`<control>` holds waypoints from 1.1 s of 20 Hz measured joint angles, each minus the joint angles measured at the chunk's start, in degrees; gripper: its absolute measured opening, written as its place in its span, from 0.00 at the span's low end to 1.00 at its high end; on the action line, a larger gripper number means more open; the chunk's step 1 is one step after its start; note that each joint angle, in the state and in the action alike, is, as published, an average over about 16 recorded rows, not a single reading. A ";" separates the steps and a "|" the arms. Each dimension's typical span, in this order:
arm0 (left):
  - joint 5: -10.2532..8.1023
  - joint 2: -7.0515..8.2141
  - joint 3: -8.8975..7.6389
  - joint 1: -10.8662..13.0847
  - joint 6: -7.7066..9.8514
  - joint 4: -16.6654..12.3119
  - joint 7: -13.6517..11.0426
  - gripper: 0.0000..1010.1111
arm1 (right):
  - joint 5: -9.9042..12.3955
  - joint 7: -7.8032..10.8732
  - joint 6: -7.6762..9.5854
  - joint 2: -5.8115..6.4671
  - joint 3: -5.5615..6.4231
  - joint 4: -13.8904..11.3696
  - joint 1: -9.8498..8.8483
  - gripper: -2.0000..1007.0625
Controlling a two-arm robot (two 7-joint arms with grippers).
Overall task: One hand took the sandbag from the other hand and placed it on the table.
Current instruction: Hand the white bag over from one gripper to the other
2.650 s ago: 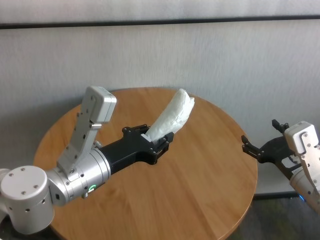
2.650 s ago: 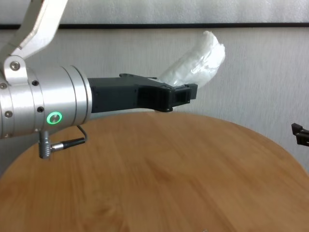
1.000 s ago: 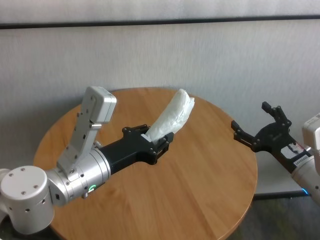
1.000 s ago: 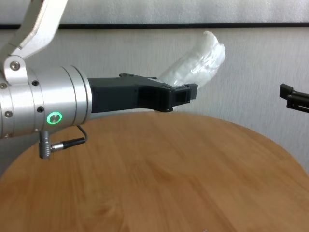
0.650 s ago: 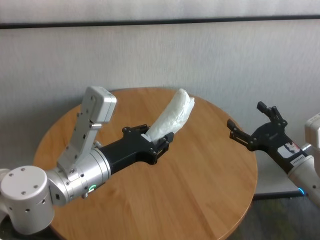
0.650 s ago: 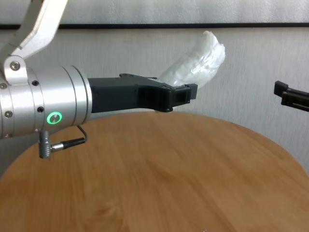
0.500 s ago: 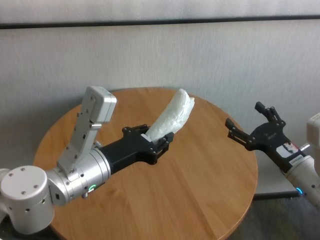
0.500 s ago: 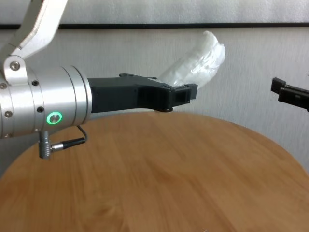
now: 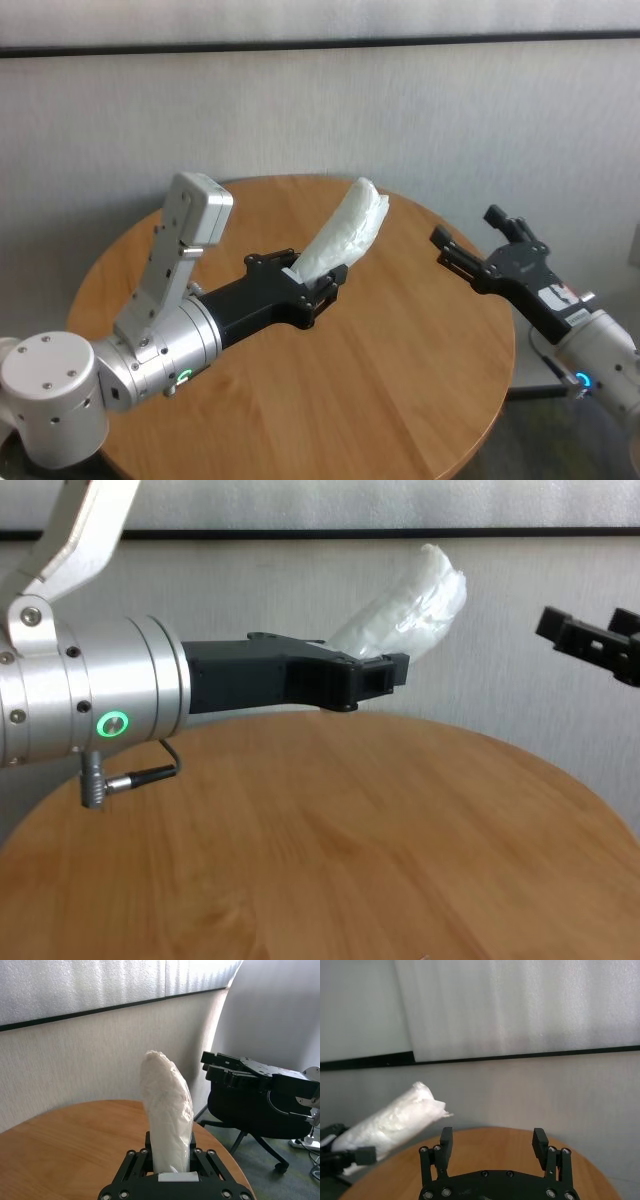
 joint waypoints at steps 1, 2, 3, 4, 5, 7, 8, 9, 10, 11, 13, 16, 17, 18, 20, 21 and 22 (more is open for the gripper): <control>0.00 0.00 0.00 0.00 0.00 0.00 0.00 0.36 | 1.29 0.52 0.67 -0.44 0.23 -0.29 -0.17 0.99; 0.00 0.00 0.00 0.00 0.00 0.00 0.00 0.36 | 2.60 1.00 1.37 -0.90 0.46 -0.60 -0.34 0.99; 0.00 0.00 0.00 0.00 0.00 0.00 0.00 0.36 | 3.83 1.43 2.06 -1.35 0.68 -0.89 -0.51 0.99; 0.00 0.00 0.00 0.00 0.00 0.00 0.00 0.36 | 5.06 1.82 2.78 -1.80 0.89 -1.19 -0.67 0.99; 0.00 0.00 0.00 0.00 0.00 0.00 0.00 0.36 | 6.24 2.19 3.50 -2.23 1.09 -1.48 -0.82 0.99; 0.00 0.00 0.00 0.00 0.00 0.00 0.00 0.36 | 8.32 2.78 4.89 -3.00 1.40 -2.00 -1.07 0.99; 0.00 0.00 0.00 0.00 0.00 0.00 0.00 0.36 | 9.31 3.05 5.59 -3.34 1.52 -2.24 -1.18 0.99; 0.00 0.00 0.00 0.00 0.00 0.00 0.00 0.36 | 10.26 3.25 6.27 -3.65 1.63 -2.46 -1.27 0.99; 0.00 0.00 0.00 0.00 0.00 0.00 0.00 0.36 | 11.19 3.42 6.96 -3.94 1.71 -2.68 -1.35 0.99; 0.00 0.00 0.00 0.00 0.00 0.00 0.00 0.36 | 12.10 3.56 7.66 -4.20 1.78 -2.90 -1.41 0.99; 0.00 0.00 0.00 0.00 0.00 0.00 0.00 0.36 | 13.71 3.74 8.96 -4.62 1.83 -3.29 -1.50 0.99; 0.00 0.00 0.00 0.00 0.00 0.00 0.00 0.36 | 15.83 3.83 10.76 -4.99 1.73 -3.78 -1.45 0.99; 0.00 0.00 0.00 0.00 0.00 0.00 0.00 0.36 | 16.48 3.82 11.30 -5.06 1.66 -3.91 -1.41 0.99; 0.00 0.00 0.00 0.00 0.00 0.00 0.00 0.36 | 17.09 3.81 11.80 -5.11 1.58 -4.03 -1.34 0.99; 0.00 0.00 0.00 0.00 0.00 0.00 0.00 0.36 | 18.28 3.75 12.70 -5.16 1.40 -4.23 -1.20 0.99; 0.00 0.00 0.00 0.00 0.00 0.00 0.00 0.36 | 18.88 3.73 13.12 -5.16 1.29 -4.32 -1.12 0.99; 0.00 0.00 0.00 0.00 0.00 0.00 0.00 0.36 | 19.46 3.70 13.51 -5.17 1.18 -4.40 -1.04 0.99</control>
